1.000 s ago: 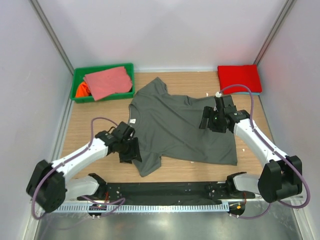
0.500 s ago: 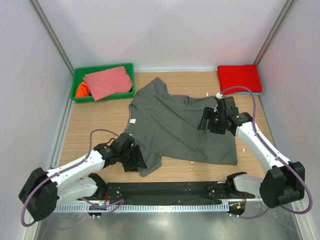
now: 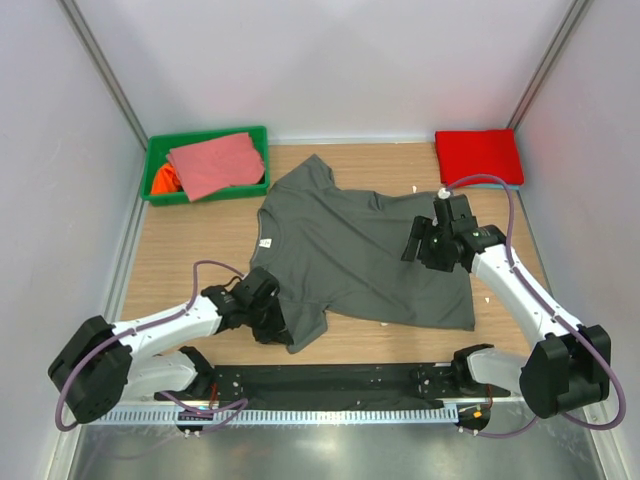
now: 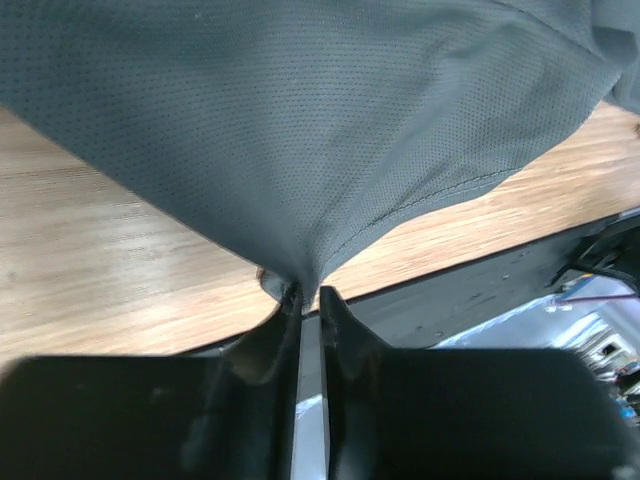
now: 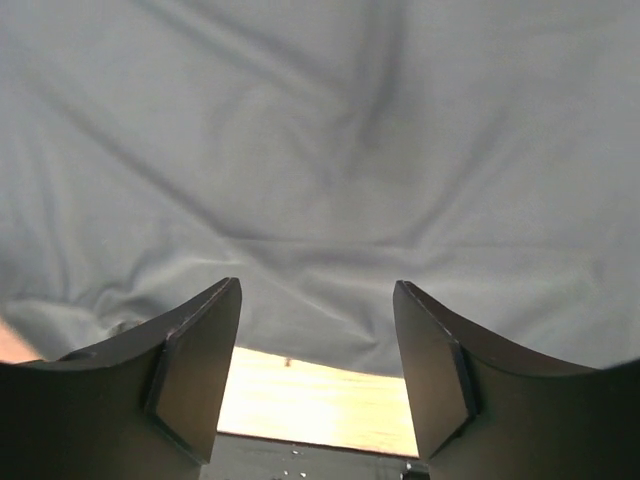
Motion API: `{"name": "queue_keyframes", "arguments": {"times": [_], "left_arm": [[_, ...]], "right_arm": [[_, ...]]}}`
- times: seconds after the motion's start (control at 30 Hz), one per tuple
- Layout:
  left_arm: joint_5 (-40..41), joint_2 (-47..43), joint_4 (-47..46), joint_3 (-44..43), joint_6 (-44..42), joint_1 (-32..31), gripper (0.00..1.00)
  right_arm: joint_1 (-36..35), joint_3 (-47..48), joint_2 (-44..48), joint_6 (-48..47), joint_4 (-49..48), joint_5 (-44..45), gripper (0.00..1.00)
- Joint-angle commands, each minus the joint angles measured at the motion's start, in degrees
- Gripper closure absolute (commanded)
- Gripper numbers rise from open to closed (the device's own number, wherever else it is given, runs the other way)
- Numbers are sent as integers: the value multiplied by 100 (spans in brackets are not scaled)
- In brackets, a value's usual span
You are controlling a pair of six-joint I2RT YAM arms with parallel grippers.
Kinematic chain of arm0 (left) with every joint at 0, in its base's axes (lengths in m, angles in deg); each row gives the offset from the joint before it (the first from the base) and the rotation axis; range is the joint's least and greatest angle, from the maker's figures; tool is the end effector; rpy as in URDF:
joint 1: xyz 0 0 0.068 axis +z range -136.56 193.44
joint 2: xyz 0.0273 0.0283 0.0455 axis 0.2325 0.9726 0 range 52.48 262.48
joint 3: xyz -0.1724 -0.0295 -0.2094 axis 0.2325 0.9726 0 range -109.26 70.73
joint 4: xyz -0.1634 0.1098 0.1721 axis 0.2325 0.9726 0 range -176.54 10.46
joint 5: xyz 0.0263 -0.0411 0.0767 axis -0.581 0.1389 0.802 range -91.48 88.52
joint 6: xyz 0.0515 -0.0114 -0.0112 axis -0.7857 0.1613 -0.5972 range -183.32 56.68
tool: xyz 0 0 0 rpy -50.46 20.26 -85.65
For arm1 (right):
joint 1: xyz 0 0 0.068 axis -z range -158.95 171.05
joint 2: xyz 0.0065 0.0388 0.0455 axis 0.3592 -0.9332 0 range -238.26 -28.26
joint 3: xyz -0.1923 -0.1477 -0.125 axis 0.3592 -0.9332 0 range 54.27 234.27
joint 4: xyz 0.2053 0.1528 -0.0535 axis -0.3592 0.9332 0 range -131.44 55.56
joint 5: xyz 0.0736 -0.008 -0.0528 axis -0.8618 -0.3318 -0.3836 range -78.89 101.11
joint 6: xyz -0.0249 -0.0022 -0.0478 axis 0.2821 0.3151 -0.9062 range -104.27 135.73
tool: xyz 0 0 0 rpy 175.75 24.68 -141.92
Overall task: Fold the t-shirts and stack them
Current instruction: Fold the tshirt
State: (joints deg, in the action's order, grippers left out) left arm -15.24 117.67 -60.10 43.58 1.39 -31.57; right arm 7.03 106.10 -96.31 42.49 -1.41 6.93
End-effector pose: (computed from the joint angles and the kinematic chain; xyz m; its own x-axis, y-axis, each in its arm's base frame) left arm 0.1255 -0.1375 0.1515 -0.9592 -0.2827 0.0100 -0.2524 0.8393 -0.4815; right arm 0.2265 0.0593 0.2565 -0.8467 0.2513 -0.4689 0.1122 0.9459 0.3044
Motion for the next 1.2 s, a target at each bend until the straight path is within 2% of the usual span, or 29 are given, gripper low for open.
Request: {"name": "queue_keyframes", "arguments": {"times": [0.0,0.17,0.27,0.5,0.6,0.8,0.9,1.0,1.17], "left_arm": [[-180,-58,-18,-158,-2,-34,100],[-162,-410,669,-561,-265,-34,100],[-83,-516,1073,-886,-511,-25,100],[-592,-24,1452,-1599,-1608,1,100],[-654,64,1417,-1670,-1856,45,100],[-830,-67,1575,-1898,-2190,370,100],[-935,-112,1698,-2038,-2357,669,100],[-1041,-129,1812,-2127,-2489,932,100],[-1076,-138,1839,-2206,-2498,1003,100]], "right_arm": [[110,-15,152,583,452,943,32],[680,-375,467,1356,1005,990,43],[927,-577,538,1612,1304,1051,45],[1778,-1314,1100,2648,2263,1464,48],[1920,-1536,1268,3131,2210,1534,54],[1929,-1361,812,3607,2273,1737,57],[1929,-1596,574,3940,1773,1465,63],[1929,-1956,319,4258,1517,1341,64],[1929,-2160,319,4363,1279,1772,63]]}}
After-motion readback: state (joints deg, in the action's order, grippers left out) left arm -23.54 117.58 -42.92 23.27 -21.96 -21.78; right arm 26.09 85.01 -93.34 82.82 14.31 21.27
